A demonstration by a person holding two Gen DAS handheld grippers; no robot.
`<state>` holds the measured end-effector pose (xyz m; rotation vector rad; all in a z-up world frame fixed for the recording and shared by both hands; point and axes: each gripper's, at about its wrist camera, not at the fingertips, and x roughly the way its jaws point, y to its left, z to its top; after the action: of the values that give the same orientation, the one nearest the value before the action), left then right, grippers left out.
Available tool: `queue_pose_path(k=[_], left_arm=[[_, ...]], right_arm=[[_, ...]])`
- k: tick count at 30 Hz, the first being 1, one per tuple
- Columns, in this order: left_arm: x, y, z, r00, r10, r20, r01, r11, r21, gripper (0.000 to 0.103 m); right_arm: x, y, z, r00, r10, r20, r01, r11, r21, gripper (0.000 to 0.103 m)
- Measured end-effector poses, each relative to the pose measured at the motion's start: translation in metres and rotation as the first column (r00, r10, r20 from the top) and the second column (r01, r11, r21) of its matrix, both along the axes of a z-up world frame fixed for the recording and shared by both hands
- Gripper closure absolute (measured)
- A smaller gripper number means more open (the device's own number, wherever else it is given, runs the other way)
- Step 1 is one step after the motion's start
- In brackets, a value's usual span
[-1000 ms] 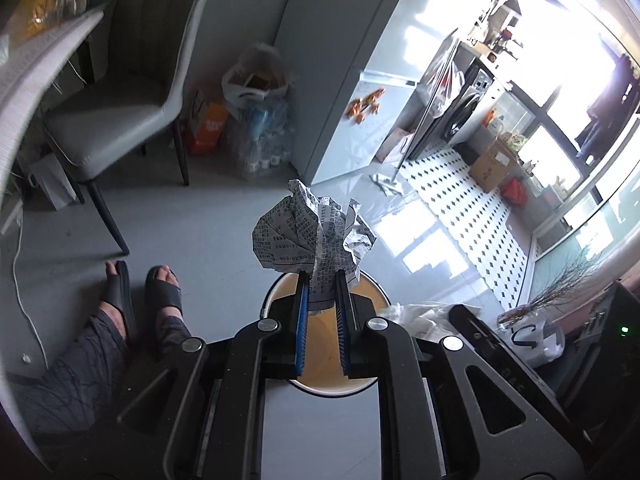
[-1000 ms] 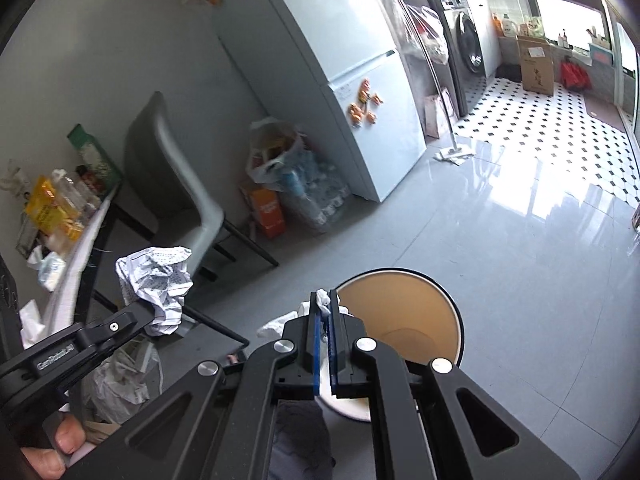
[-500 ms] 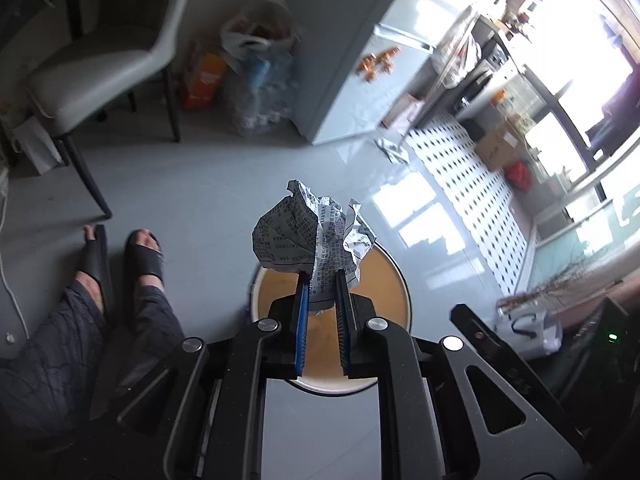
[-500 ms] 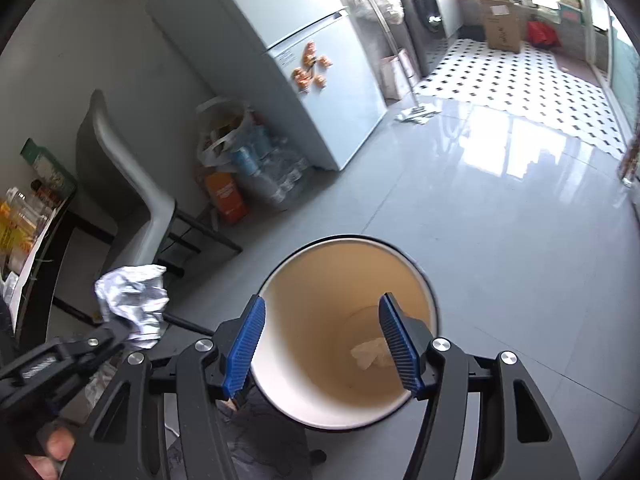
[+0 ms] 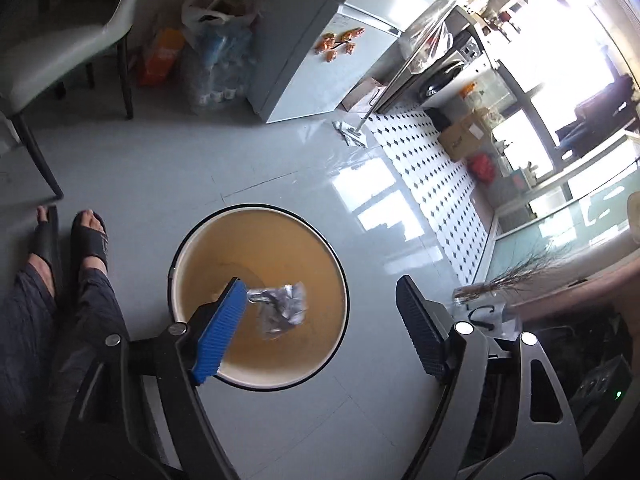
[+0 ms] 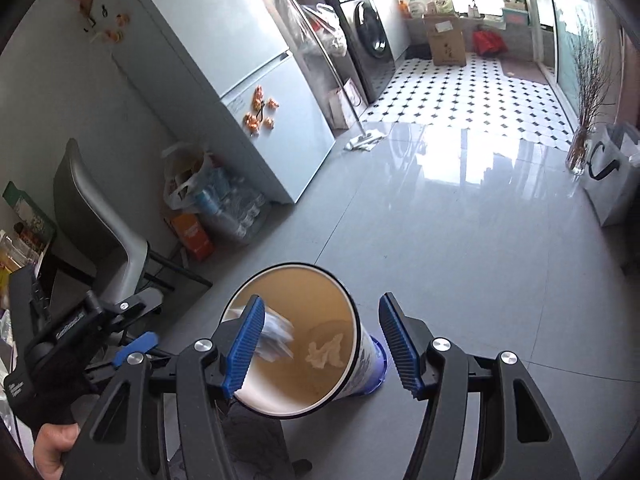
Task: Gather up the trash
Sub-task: 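Open the left gripper over the bin while the right gripper releases the tissue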
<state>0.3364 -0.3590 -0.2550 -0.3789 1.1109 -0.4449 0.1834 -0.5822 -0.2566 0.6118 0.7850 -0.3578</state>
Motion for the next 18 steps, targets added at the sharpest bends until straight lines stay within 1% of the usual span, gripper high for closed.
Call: queue_pose_path(k=[1, 4, 7, 11, 13, 15, 16, 17, 18], left_arm=[[-0.003, 0.0, 0.003, 1.0, -0.005, 0.0, 0.005, 1.0, 0.003, 0.026], [-0.012, 0.007, 0.017, 1.0, 0.027, 0.004, -0.027, 1.0, 0.015, 0.026], [-0.025, 0.018, 0.039, 0.998, 0.063, 0.022, -0.063, 0.998, 0.009, 0.026], [-0.046, 0.035, 0.082, 0.991, 0.085, 0.099, -0.086, 0.996, 0.006, 0.026], [-0.058, 0.046, 0.106, 0.986, 0.095, 0.136, -0.095, 0.995, -0.008, 0.026], [-0.067, 0.057, 0.126, 0.979, 0.104, 0.176, -0.103, 0.995, -0.014, 0.021], [-0.071, 0.063, 0.134, 0.974, 0.111, 0.197, -0.11, 0.994, -0.015, 0.017], [-0.078, 0.071, 0.148, 0.963, 0.122, 0.239, -0.124, 0.992, -0.01, 0.01], [-0.085, 0.078, 0.16, 0.95, 0.13, 0.284, -0.133, 0.991, -0.008, 0.007]], right_arm=[[-0.002, 0.0, 0.003, 1.0, -0.004, 0.006, 0.004, 1.0, 0.003, 0.044], [-0.007, 0.003, 0.014, 1.0, -0.009, 0.026, 0.009, 1.0, 0.006, 0.043], [-0.013, 0.011, 0.031, 0.998, -0.002, 0.055, 0.002, 1.0, 0.001, 0.041], [-0.03, 0.021, 0.064, 0.993, 0.006, 0.117, -0.003, 1.0, -0.022, 0.038], [-0.033, 0.028, 0.078, 0.99, 0.017, 0.142, -0.012, 0.999, -0.031, 0.036], [-0.038, 0.038, 0.096, 0.984, 0.039, 0.172, -0.031, 0.998, -0.046, 0.031], [-0.039, 0.044, 0.105, 0.981, 0.05, 0.186, -0.04, 0.998, -0.058, 0.027], [-0.042, 0.052, 0.116, 0.977, 0.063, 0.206, -0.047, 0.996, -0.077, 0.021], [-0.044, 0.06, 0.125, 0.972, 0.07, 0.224, -0.05, 0.994, -0.093, 0.017]])
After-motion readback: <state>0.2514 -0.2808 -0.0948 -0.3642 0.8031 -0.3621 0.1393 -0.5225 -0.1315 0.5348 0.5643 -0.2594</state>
